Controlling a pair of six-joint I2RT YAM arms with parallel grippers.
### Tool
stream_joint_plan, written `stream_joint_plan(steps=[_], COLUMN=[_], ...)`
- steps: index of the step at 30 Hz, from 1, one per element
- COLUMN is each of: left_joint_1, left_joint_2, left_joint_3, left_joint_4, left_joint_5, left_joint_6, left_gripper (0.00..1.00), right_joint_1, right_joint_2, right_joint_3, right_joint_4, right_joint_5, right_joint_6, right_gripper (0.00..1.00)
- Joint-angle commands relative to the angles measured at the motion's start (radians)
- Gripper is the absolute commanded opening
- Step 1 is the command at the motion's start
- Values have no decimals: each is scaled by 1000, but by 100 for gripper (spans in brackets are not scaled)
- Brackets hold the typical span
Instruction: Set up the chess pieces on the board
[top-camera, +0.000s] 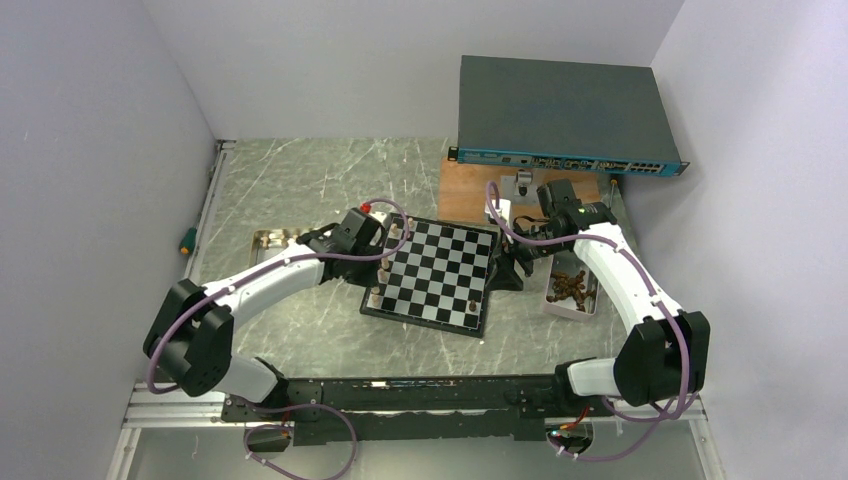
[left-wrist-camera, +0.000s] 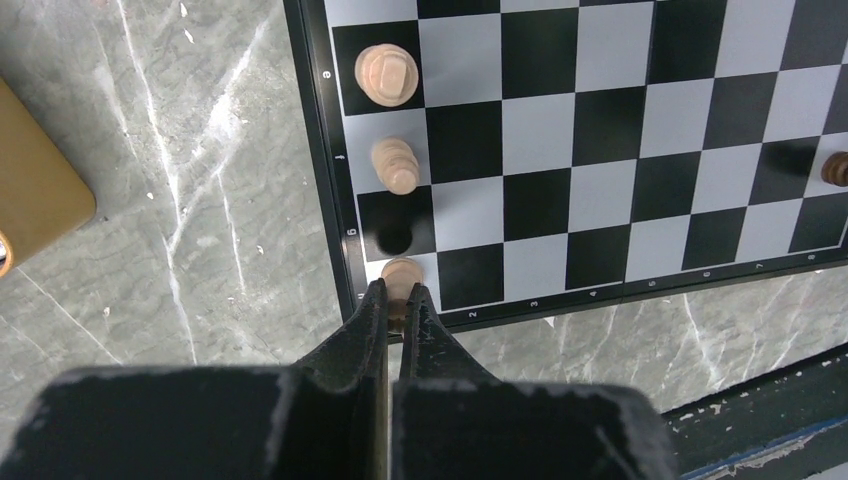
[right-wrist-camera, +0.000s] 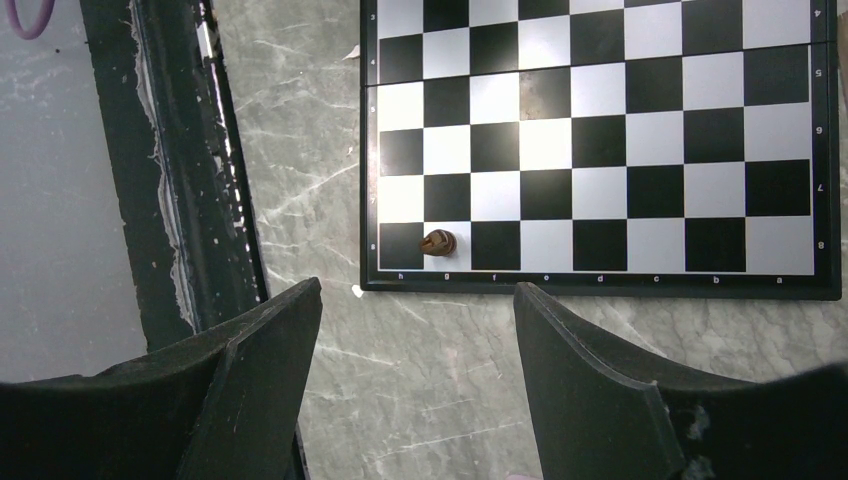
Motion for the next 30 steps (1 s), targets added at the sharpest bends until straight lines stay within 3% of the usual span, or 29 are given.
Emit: stream_joint_plan(steps=[1, 30], left_joint_1=[-10, -35], left_joint_2=[21, 114], left_joint_3=[50, 89], left_joint_4=[29, 42], left_joint_5=[-33, -80], left_joint_6=[-13, -3], left_gripper=[0, 0], right_joint_1=[-5, -8], right_joint_2=[-24, -22], right_joint_3=[-3, 2], right_joint_4=[20, 15], right_joint_5=[-41, -42], right_joint_6=[-4, -6], right_gripper=[73, 73])
